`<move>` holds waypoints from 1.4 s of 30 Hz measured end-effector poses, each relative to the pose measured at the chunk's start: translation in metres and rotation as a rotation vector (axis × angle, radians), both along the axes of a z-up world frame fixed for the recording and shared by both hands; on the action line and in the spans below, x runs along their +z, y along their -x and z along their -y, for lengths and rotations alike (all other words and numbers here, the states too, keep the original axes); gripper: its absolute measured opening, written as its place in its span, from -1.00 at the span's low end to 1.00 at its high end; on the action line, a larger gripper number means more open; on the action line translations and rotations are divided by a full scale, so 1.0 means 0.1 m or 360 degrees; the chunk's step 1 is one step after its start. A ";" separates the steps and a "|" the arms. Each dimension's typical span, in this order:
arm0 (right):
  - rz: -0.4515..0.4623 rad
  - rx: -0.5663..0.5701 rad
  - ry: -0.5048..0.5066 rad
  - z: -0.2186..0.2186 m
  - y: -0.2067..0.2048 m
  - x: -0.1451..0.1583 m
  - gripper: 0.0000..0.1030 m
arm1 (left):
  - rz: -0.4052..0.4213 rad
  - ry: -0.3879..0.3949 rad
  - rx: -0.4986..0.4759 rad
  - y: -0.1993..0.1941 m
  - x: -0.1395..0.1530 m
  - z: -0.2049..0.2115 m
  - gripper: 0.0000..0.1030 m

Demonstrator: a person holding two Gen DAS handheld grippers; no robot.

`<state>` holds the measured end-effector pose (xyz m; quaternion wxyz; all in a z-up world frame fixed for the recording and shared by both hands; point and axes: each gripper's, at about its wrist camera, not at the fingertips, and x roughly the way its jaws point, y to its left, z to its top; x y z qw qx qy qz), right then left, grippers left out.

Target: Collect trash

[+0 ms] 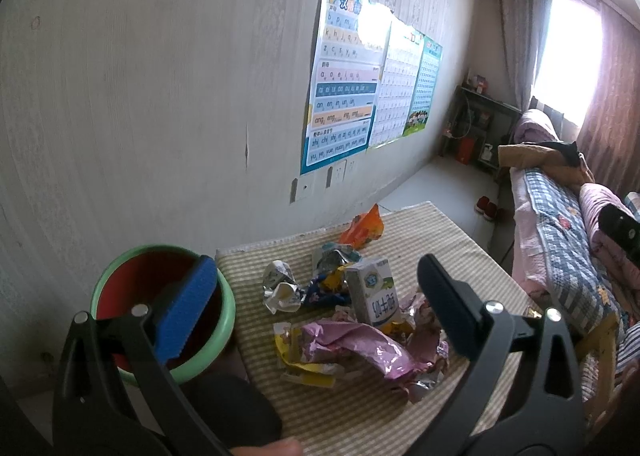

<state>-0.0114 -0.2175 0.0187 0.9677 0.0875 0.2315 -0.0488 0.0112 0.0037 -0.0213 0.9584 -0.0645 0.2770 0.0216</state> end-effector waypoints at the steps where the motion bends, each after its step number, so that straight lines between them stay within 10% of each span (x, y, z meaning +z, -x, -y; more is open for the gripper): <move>1: -0.0002 0.0001 -0.0003 0.00 0.00 0.00 0.87 | 0.0001 -0.0001 0.0002 0.00 0.00 0.00 0.91; 32: -0.0032 0.0002 -0.0006 -0.01 -0.02 -0.07 0.87 | -0.0001 -0.0022 0.0022 -0.03 -0.06 -0.03 0.91; 42: -0.0413 0.0057 0.0026 0.09 -0.22 -0.74 0.87 | -0.0103 -0.0171 0.0065 -0.10 -0.38 -0.13 0.91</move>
